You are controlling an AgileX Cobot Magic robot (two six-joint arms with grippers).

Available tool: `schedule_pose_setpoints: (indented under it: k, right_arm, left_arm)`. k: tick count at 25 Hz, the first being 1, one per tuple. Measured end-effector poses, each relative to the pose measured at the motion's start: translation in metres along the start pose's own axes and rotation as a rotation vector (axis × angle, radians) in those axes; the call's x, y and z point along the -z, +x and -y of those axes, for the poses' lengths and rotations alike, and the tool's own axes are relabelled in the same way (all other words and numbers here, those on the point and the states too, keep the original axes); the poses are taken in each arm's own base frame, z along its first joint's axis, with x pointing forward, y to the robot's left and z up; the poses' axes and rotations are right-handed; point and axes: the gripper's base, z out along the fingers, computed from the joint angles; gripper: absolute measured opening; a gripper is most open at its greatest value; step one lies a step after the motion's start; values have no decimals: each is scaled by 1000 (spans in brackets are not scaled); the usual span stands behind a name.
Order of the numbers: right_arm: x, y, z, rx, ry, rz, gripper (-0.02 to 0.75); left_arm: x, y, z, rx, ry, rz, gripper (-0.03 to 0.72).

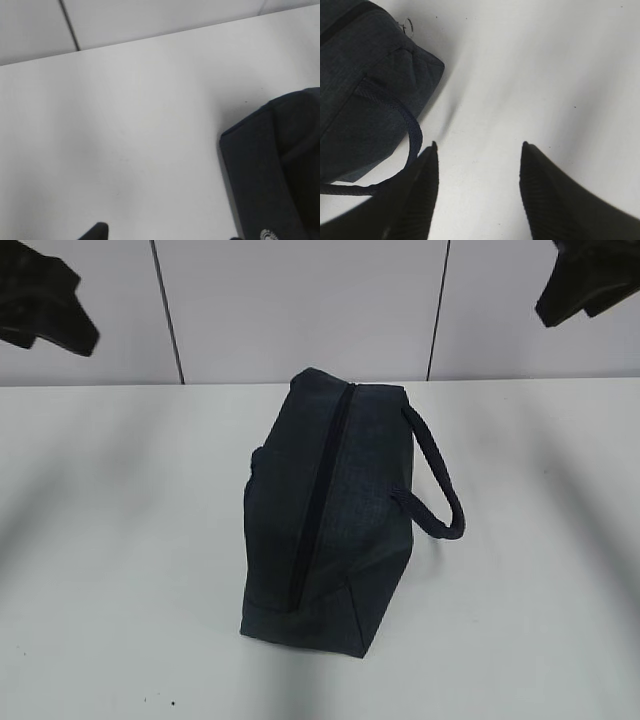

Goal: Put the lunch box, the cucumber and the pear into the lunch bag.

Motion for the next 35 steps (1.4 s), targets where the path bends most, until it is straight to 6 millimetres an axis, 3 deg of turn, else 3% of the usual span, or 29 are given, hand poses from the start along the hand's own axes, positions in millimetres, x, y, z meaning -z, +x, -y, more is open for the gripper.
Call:
schedule_pose_setpoints:
  k: [6, 12, 16, 18, 23, 26, 30, 33, 35]
  right_arm:
    - [49, 14, -15, -32, 31, 91, 412]
    - [107, 58, -39, -64, 72, 190, 412]
    - [147, 98, -59, -110, 101, 284, 405]
    - [164, 119, -68, -110, 121, 334, 394]
    - [208, 193, -93, -131, 226, 495, 377]
    - [221, 242, -107, -138, 285, 591, 377]
    - [215, 297, -120, -135, 317, 670, 376]
    - [196, 324, -124, -135, 322, 681, 376]
    - [178, 336, -124, -138, 318, 661, 376]
  left_arm:
    - [58, 14, -4, 38, -117, 80, 427]
    - [109, 50, 8, 61, -125, 182, 426]
    - [131, 95, 24, 103, -46, 242, 426]
    - [132, 122, 31, 120, -7, 250, 426]
    - [140, 197, 45, 119, 26, 272, 426]
    - [156, 239, 52, 91, 20, 358, 426]
    - [174, 284, 54, 43, -71, 474, 426]
    - [179, 308, 51, 27, -149, 516, 426]
    - [178, 312, 49, 26, -181, 497, 426]
